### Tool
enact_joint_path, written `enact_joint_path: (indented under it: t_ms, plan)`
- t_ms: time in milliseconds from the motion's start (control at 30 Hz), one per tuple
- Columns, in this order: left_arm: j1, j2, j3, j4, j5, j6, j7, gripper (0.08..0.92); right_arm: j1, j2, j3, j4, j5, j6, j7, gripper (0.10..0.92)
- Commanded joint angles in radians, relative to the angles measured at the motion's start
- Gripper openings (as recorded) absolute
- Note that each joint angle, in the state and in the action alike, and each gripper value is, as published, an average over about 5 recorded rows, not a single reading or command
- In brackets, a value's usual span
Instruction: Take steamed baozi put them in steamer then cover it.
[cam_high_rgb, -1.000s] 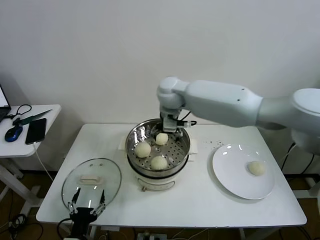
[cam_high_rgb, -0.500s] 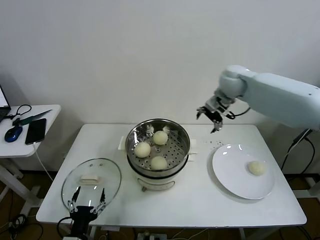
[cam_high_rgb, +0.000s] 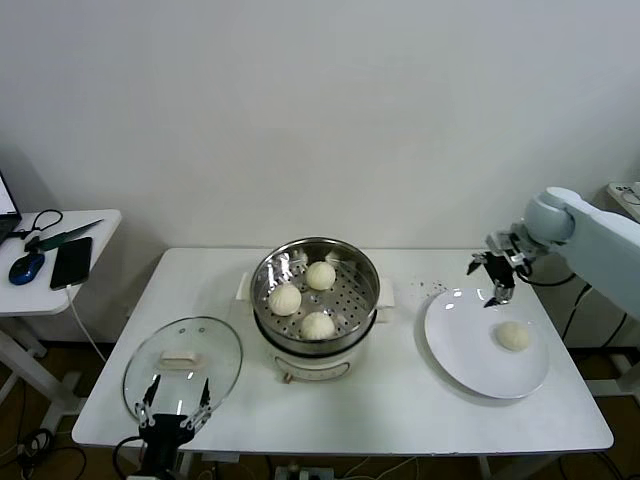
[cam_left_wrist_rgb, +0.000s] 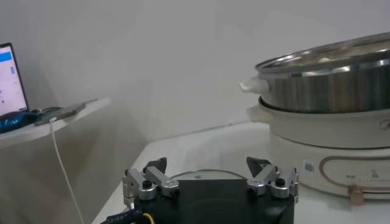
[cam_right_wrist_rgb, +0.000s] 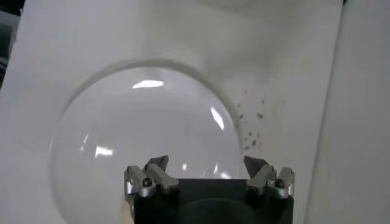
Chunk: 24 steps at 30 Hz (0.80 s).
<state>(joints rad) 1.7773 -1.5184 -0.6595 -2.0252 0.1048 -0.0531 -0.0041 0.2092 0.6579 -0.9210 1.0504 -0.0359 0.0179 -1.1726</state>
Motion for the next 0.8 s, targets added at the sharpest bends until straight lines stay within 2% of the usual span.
enact_joint_path:
  t_ms: [33, 267, 800]
  plan:
    - [0.001, -0.004, 0.0, 0.004, 0.007, 0.001, -0.001, 0.823, -0.244, -0.041, 0.241, -0.144, -0.128, 0.014, -0.011, 0.823]
    - [0.005, -0.007, -0.002, 0.011, 0.013, 0.001, -0.002, 0.823, -0.265, 0.016, 0.259, -0.23, -0.161, 0.034, -0.007, 0.823]
    - [-0.001, -0.006, -0.004, 0.015, 0.021, 0.007, -0.002, 0.823, -0.263, 0.095, 0.248, -0.314, -0.202, 0.057, -0.005, 0.823]
